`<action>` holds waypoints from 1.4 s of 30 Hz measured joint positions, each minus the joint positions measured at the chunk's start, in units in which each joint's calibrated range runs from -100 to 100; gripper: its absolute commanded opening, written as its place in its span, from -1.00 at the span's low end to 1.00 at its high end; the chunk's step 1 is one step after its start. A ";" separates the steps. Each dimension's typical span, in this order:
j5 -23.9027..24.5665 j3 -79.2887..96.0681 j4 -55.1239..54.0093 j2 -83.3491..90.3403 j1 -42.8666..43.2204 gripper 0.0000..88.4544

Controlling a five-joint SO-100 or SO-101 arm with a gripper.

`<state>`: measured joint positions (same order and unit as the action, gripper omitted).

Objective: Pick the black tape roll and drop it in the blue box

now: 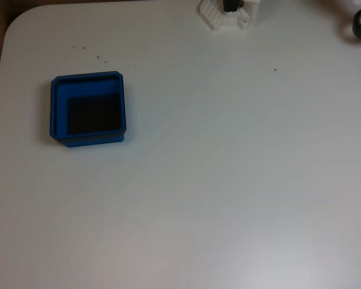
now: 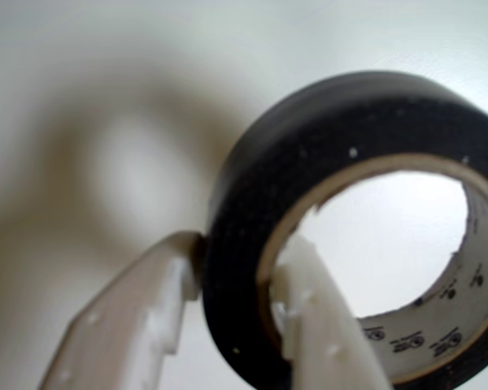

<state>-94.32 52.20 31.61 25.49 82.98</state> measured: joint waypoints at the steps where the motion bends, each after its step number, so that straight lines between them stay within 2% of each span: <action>1: 0.00 -0.27 0.00 0.00 0.00 -0.96; 11: 0.00 -7.35 0.99 0.00 0.00 -0.96; 20: 0.00 -20.90 20.77 -0.17 -3.76 -0.96; 27: -0.42 -31.66 32.43 -7.03 -16.92 -0.96; 42: -0.42 -35.43 33.83 -11.18 -50.96 -0.96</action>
<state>-94.74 16.77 65.44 14.31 32.01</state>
